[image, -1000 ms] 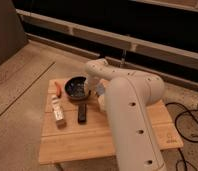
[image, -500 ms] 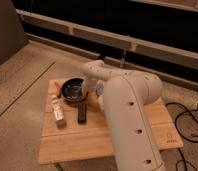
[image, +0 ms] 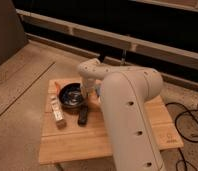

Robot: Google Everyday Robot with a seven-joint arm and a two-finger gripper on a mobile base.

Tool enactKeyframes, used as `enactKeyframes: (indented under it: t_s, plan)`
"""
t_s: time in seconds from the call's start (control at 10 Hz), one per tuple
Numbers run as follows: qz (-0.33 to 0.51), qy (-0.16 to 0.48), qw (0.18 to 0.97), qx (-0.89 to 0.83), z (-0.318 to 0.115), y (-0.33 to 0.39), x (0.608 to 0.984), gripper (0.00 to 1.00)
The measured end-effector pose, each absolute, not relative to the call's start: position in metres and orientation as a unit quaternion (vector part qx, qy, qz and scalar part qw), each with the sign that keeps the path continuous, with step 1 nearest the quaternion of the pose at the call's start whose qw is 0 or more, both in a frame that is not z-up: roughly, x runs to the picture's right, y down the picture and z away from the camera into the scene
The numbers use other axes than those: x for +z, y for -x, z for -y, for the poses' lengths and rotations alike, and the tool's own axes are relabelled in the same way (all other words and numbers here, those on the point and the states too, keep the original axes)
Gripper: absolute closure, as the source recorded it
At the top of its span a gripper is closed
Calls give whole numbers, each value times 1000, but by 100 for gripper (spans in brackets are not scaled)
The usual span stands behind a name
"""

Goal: Drag the ceramic bowl in a circle

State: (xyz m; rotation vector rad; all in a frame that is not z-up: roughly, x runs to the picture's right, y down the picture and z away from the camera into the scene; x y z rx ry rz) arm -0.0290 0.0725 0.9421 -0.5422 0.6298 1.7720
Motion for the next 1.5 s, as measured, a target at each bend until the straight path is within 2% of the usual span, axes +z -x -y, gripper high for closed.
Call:
enactKeyframes:
  t_s: [0.4,0.7,1.2,1.5]
  plan:
    - [-325,210,521,761,-76,-21,966,84]
    - [-330,201,526,757,-47,-28,991,84]
    - [-294,219,567,737,-9,30,1013,84]
    - [-281,249,577,725,-17,69,1020,84]
